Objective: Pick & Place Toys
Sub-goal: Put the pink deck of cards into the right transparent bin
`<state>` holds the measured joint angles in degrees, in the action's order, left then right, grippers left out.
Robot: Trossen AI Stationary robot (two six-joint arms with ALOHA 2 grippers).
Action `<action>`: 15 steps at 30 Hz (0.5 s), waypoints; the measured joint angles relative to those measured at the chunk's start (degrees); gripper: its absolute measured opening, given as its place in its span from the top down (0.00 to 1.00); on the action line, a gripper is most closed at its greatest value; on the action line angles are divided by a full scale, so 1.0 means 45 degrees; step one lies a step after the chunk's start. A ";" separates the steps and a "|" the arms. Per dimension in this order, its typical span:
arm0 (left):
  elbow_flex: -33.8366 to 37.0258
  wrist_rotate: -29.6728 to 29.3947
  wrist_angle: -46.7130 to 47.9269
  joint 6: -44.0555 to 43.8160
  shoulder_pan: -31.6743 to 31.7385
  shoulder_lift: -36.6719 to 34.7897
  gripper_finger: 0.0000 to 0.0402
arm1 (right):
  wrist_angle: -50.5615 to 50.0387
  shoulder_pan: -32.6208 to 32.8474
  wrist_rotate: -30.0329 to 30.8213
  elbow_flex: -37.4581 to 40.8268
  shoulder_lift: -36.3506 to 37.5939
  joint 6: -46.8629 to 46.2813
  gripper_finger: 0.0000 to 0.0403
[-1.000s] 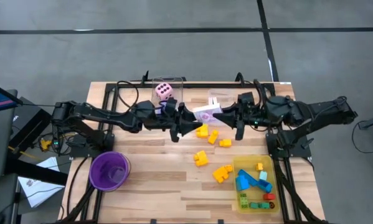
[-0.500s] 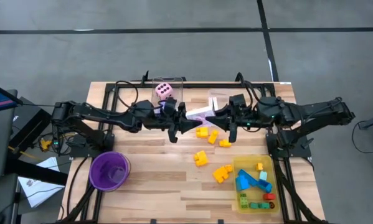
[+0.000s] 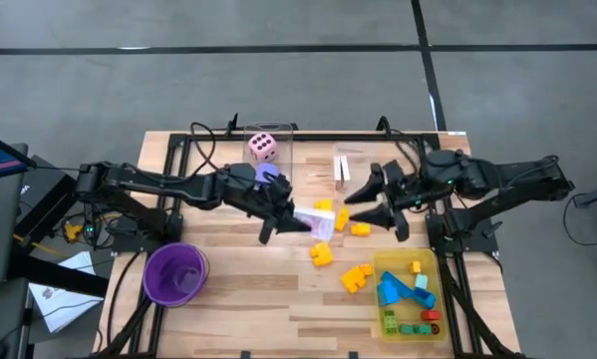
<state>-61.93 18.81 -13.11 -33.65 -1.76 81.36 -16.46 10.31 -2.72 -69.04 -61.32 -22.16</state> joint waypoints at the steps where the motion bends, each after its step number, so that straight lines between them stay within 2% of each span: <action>1: -0.0069 0.0242 0.0446 -0.0015 -0.0017 0.0017 0.85 | -0.0001 -0.0037 -0.0326 -0.0005 -0.0179 0.0060 0.47; 5: -0.0268 0.0381 0.1304 0.0108 -0.0175 0.0136 0.85 | -0.0186 -0.0446 -0.1221 -0.0048 -0.1149 0.0066 0.47; 10: -0.0277 -0.0251 0.1442 0.0407 -0.0379 0.0131 0.85 | -0.0292 -0.0801 -0.1700 -0.0706 -0.2504 0.0064 0.47; 15: -0.0278 -0.0968 0.2646 0.0681 -0.0639 0.0131 0.85 | -0.0813 -0.0990 -0.2508 -0.1502 -0.3500 0.0061 0.48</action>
<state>-63.18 14.45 -1.21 -30.58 -4.64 81.95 -20.11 5.85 -14.01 -75.79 -77.07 -21.88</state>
